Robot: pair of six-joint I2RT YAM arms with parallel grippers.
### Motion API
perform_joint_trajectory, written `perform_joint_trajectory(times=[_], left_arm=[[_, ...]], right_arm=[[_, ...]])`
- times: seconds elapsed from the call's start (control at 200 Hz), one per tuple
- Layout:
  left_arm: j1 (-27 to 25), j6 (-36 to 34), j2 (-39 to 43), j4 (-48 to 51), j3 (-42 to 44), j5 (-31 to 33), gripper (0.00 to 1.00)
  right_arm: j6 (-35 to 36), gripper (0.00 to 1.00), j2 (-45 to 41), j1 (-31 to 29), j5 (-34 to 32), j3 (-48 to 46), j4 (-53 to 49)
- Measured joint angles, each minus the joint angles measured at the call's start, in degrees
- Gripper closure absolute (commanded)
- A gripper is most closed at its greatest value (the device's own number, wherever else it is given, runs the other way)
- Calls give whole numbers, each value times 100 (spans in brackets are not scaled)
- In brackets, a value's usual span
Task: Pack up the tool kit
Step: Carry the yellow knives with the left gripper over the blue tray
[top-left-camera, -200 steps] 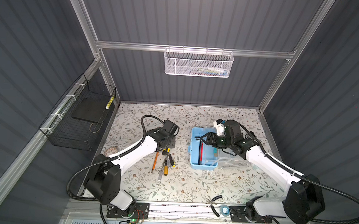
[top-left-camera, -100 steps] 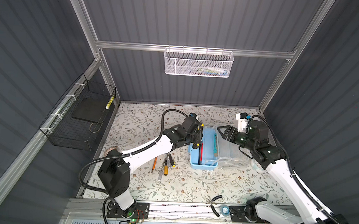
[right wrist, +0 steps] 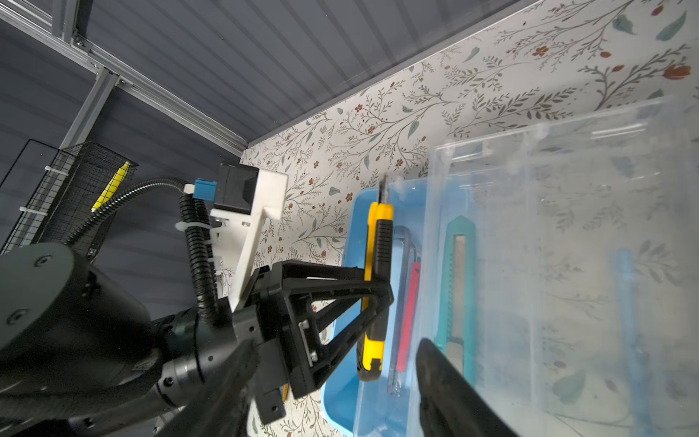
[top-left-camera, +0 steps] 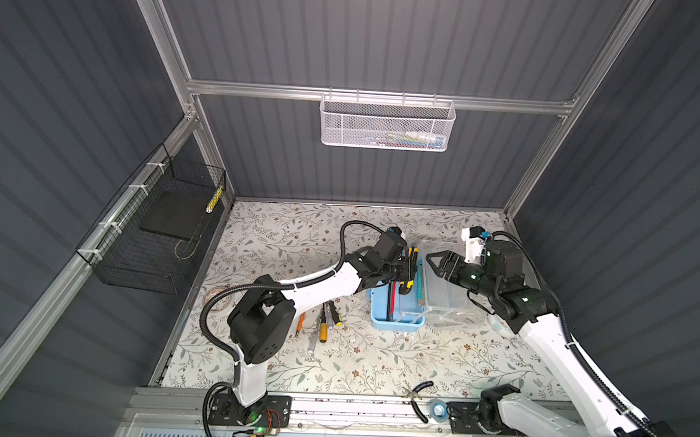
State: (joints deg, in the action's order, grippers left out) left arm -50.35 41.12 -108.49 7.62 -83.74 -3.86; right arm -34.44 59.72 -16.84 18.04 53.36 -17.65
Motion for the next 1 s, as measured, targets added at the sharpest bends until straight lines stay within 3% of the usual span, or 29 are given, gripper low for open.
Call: perform_joint_trajectory(times=[0.26,0.45,0.885,1.0], left_arm=[[-61,203,-251,-129,-61,-195,70],[-68,284,-317,-125,-66,-197,58],[-120,302,-317,-33,-116,107,54],[-129,177,-299,26,-192,197,48]], right_arm=[[0,33,2,37,0,-74,2],[-2,33,70,44,11,-96,4],[11,30,175,85,15,-96,4],[44,30,175,120,127,-96,2]])
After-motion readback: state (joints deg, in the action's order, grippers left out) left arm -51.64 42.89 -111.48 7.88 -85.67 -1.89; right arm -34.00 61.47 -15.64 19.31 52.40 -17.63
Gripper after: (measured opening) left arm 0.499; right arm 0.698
